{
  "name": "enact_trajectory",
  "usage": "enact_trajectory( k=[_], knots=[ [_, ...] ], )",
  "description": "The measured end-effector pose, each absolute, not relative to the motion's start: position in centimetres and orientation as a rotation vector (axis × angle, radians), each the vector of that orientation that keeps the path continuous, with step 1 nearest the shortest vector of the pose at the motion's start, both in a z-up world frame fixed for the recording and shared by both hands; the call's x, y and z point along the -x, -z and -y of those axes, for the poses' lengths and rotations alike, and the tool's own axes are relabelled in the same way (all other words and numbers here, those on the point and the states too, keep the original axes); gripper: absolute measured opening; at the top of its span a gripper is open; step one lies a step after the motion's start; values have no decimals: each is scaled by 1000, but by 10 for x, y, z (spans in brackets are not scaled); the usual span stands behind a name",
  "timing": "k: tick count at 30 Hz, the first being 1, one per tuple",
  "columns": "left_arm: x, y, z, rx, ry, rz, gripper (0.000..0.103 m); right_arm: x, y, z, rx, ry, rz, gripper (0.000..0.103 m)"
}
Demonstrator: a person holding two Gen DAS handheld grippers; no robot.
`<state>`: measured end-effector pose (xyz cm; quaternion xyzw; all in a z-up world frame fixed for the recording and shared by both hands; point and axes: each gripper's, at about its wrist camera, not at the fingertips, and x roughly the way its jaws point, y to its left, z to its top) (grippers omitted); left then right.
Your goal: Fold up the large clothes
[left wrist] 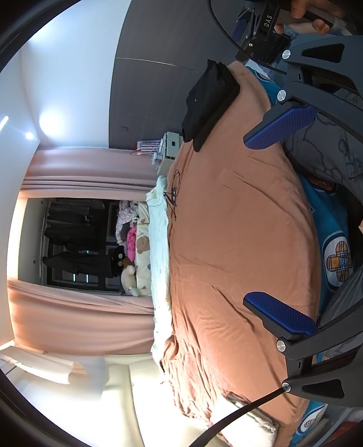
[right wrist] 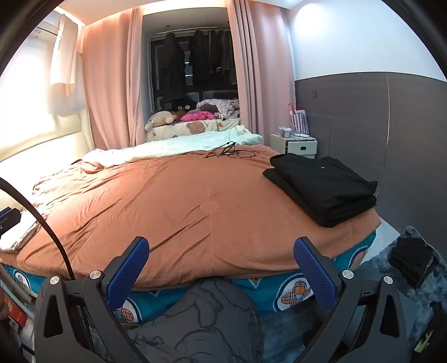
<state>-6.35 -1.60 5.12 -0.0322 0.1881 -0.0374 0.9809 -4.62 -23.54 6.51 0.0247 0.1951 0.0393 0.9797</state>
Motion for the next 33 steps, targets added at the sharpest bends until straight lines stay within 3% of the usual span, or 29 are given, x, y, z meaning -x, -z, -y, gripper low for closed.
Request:
enact_trajectory(
  k=[33],
  knots=[
    [84,-60,16,64,78,-344,103,50,-70,227,-43,-56,-382,103]
  ],
)
